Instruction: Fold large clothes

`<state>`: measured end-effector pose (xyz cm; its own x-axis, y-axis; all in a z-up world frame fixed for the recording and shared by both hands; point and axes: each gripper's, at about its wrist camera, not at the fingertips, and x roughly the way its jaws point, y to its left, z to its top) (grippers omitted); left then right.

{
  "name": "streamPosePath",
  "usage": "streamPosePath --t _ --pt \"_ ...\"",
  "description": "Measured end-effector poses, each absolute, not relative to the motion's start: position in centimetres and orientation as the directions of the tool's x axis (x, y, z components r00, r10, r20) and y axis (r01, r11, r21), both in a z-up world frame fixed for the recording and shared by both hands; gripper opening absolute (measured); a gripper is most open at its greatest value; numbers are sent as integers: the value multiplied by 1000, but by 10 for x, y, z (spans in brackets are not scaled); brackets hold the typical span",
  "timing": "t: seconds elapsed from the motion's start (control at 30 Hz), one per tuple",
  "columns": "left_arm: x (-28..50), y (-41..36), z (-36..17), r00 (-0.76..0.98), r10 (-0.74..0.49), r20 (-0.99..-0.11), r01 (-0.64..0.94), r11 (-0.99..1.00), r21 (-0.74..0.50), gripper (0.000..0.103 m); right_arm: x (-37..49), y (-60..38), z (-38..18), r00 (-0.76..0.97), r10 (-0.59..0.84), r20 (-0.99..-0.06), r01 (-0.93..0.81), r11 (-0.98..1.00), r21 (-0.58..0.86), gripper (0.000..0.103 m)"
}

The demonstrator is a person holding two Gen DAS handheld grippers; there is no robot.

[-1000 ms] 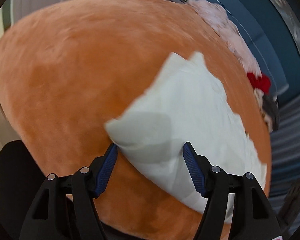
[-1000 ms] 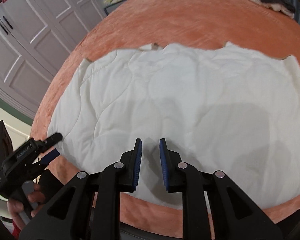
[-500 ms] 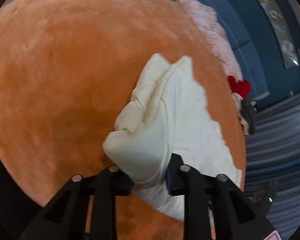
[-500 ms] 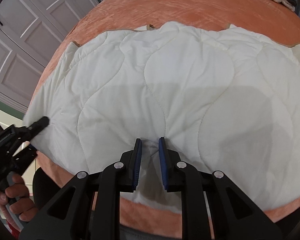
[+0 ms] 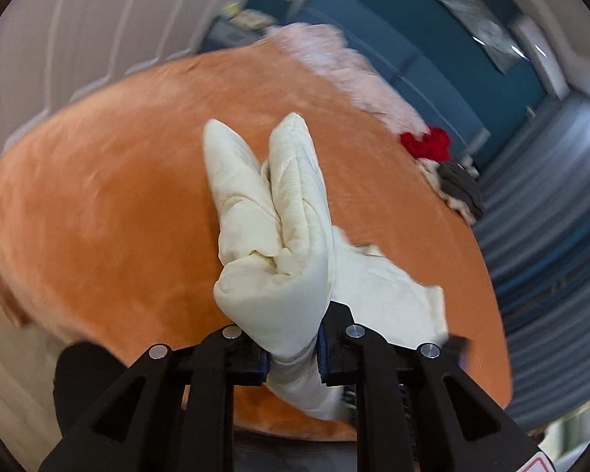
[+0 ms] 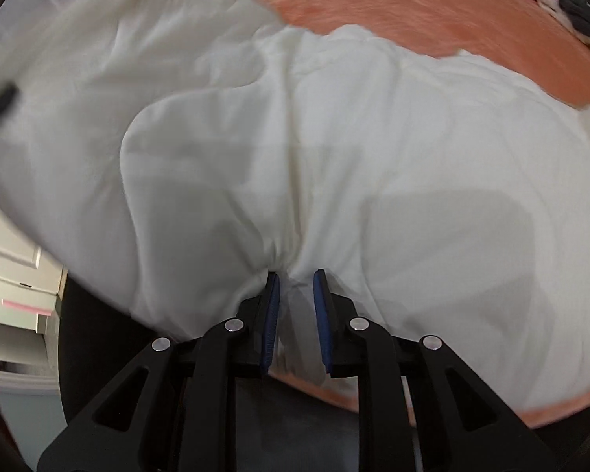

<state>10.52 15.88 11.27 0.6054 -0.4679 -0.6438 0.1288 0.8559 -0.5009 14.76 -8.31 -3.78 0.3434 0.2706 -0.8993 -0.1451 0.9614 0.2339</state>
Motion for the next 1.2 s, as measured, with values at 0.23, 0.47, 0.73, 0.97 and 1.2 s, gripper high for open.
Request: streamPosePath --t 0.23,0.47,0.73,0.97,1.2 --pt "87 58 155 593 -521 -614 366 853 -371 14 141 -117 -24 367 403 -839 -88 912 400 18" --pt "89 -17 138 535 -485 -692 413 864 -287 14 81 -209 3 472 321 -821 69 915 398 18" --pt "78 -79 98 441 -441 -782 460 859 -225 15 41 -274 15 521 204 -829 188 920 345 18" --pt "70 -112 59 395 -384 -835 492 856 -161 15 30 -293 18 543 193 -817 218 907 359 18" --pt "67 -113 56 408 -370 -835 495 858 -137 30 24 -296 36 576 187 -796 218 903 370 38"
